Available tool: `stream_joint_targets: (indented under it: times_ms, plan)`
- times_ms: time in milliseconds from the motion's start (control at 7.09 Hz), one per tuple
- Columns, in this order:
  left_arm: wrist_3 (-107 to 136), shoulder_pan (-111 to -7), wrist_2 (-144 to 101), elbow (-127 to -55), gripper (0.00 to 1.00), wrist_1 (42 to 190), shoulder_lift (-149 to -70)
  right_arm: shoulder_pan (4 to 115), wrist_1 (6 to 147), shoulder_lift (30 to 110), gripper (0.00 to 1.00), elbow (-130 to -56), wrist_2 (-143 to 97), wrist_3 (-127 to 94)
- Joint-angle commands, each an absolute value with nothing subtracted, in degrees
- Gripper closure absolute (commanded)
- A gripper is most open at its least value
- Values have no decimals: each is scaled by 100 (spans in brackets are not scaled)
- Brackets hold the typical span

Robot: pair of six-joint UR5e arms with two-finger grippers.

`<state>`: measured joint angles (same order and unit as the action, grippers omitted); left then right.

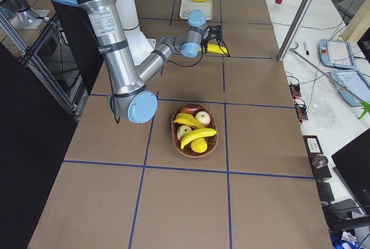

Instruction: Transfer all bananas from basket to plate

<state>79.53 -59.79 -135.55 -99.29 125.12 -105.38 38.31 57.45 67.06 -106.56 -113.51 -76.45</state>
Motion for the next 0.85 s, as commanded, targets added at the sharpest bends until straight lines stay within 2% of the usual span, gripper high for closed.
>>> stream_joint_targets:
  times_ms: [0, 705]
  plan:
    - [9145, -5618, -13518, -9897, 0, 12516, -11177, 3158, 5335, 6233, 85, -10485, -10350, -8356]
    - [10613, -4879, -12606, -9870, 0, 12516, -11925, 2568, 5039, 5766, 85, -10258, -9618, -8656]
